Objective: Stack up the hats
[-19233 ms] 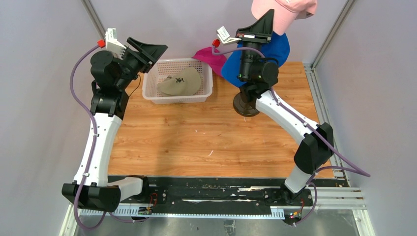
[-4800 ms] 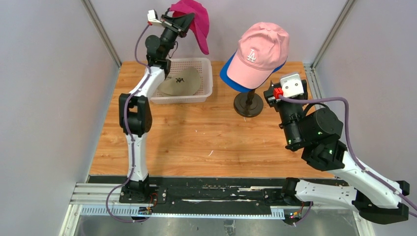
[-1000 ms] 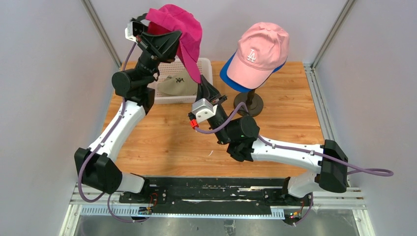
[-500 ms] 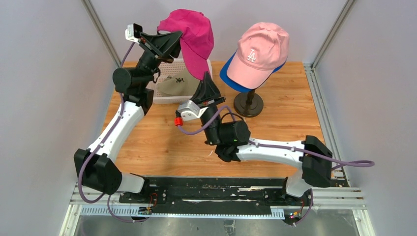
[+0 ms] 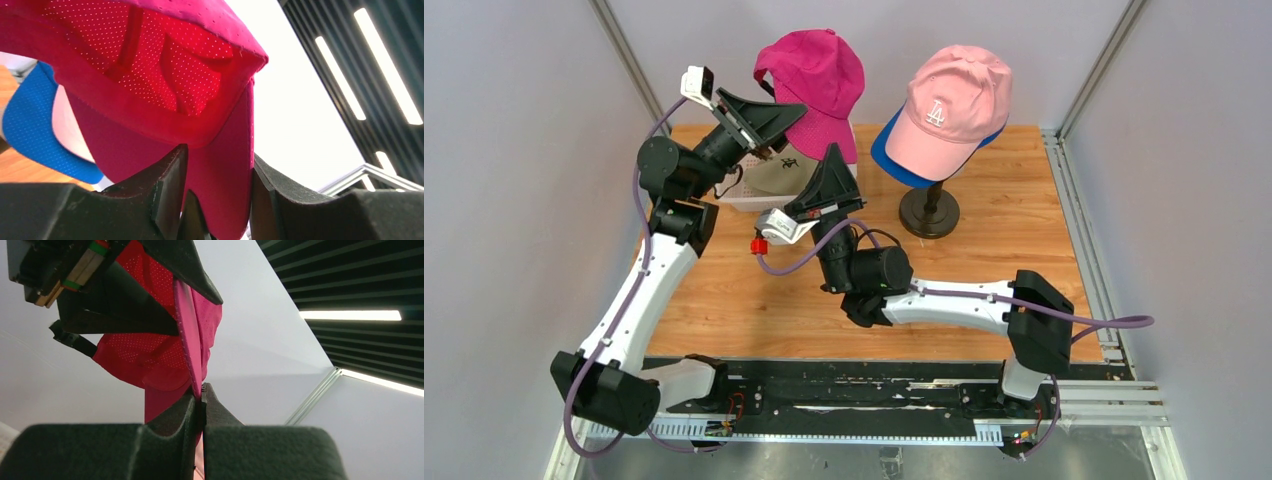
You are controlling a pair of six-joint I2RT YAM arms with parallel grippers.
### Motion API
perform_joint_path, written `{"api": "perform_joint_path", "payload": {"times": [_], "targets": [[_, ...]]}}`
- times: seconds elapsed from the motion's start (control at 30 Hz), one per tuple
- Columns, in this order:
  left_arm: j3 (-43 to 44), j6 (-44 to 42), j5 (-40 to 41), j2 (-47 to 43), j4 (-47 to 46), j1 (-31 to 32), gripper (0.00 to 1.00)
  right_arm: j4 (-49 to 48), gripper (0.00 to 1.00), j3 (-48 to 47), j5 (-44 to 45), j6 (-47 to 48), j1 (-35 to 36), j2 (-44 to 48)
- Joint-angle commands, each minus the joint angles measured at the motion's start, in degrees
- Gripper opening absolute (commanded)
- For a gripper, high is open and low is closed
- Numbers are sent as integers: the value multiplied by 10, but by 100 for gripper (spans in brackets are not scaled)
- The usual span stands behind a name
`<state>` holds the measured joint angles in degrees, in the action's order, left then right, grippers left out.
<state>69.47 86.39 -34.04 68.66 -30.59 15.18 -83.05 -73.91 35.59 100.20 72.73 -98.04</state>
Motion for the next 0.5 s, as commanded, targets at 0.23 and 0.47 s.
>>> {"api": "perform_joint_path", "payload": {"times": [0.23, 0.47], "targets": [[49, -153, -29, -15, 175, -1, 49, -74, 1, 23, -45, 84, 20, 25], [53, -173, -13, -11, 184, -1, 19, -79, 1, 35, -52, 122, 24, 23]]}}
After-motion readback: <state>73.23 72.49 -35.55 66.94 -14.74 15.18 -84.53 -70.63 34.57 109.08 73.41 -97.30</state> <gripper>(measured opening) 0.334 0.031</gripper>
